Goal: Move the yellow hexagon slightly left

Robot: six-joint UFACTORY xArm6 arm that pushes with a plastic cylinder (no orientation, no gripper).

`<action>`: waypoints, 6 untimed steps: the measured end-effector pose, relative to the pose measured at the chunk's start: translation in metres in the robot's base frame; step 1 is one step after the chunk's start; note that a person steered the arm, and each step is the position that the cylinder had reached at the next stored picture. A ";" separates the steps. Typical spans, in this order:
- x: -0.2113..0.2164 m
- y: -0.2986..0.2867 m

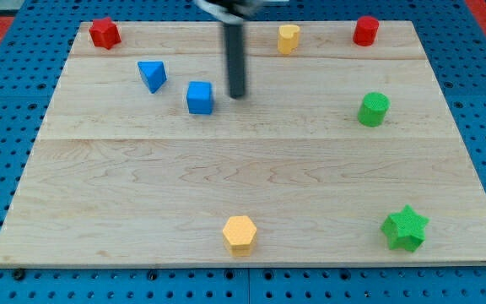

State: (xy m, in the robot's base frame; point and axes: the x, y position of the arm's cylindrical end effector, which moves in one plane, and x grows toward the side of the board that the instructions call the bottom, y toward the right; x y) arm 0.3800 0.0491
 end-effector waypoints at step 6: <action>0.159 -0.101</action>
